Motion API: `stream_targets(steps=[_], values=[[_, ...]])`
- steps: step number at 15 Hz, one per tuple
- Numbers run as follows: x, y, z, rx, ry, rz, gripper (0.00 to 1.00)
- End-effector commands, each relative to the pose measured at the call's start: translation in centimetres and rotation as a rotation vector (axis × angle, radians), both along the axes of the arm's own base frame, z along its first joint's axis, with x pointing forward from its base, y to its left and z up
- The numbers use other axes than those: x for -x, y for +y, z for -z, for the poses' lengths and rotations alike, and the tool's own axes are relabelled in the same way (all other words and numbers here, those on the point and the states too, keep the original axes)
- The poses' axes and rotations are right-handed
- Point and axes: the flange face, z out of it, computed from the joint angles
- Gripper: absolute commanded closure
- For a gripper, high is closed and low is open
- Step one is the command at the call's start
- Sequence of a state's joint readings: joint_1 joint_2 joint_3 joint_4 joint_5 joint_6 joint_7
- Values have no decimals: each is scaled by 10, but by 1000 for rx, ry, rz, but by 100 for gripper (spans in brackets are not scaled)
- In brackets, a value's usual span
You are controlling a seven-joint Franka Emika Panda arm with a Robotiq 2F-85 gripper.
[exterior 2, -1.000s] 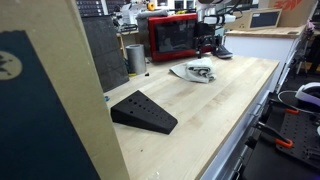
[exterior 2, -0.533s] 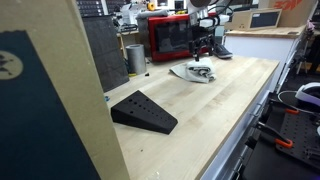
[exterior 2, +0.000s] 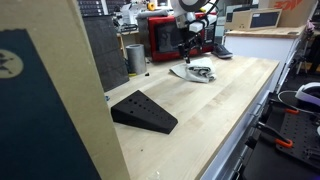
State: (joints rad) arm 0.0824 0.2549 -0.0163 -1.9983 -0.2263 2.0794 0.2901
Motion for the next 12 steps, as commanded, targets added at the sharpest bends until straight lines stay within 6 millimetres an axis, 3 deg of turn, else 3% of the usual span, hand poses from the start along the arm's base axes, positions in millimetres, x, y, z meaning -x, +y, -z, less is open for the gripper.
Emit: stream_targets(steps=[1, 4, 12], values=[[0, 3, 0, -6, 1, -2, 0], [0, 6, 5, 6, 2, -13, 0], [-44, 21, 35, -78, -248, -98, 0]])
